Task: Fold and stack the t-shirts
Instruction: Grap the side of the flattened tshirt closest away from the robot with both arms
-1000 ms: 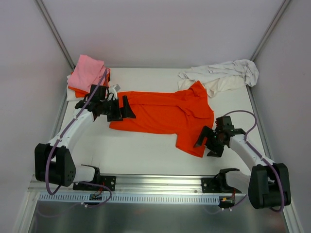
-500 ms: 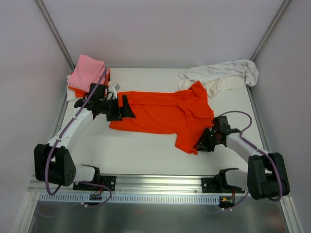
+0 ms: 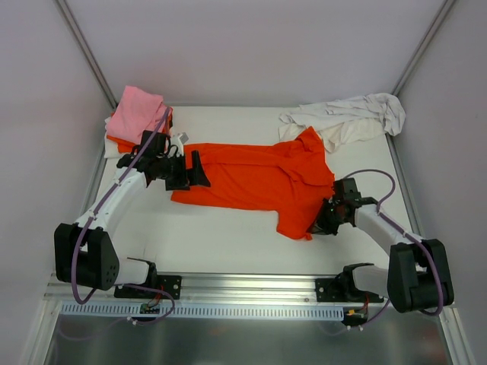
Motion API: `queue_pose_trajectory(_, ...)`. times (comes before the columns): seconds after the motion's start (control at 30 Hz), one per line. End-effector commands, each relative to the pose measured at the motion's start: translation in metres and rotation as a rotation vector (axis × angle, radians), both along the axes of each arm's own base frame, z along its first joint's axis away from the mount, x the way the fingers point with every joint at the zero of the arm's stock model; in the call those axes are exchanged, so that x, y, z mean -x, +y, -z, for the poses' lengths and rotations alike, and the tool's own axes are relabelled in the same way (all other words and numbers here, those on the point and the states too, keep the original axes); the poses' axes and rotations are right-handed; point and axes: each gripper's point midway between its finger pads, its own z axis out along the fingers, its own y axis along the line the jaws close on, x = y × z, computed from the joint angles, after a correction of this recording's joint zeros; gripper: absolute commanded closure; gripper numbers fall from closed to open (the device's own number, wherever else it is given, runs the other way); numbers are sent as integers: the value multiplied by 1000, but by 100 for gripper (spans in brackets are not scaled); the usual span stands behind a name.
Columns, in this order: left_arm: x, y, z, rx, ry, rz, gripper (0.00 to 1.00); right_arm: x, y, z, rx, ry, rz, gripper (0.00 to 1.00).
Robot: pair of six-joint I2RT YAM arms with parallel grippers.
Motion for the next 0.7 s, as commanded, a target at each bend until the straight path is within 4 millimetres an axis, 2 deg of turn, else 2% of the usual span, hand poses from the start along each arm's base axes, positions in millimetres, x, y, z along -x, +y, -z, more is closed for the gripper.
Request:
queue_pose_trajectory(0.0,-2,2,-2,-38,-24,22,11,-7,-4,-16,41,-37,-31,100)
queue_pose_trajectory(0.1,1,9,9,-79,-15,15,12,-11,-5,-22,45,-45,-41,100)
queue_pose_trajectory(0.23,6,48,49,-303,15,-21,18,-12,-4,-24,40,-47,-46,100)
queue_pose_trajectory(0.37,14,74,80,-428,113,-29,17,-8,-4,-26,43,-38,-56,100)
queue_pose_trajectory(0.47,15,88,96,-448,172,-45,18,-8,-5,-29,49,-41,-64,100)
queue_pose_trajectory(0.53,9,98,102,-437,181,-84,19,-8,-5,-31,49,-40,-67,100)
queue_pose_trajectory(0.67,-2,109,106,-423,188,-116,19,-10,-6,-36,53,-40,-75,100)
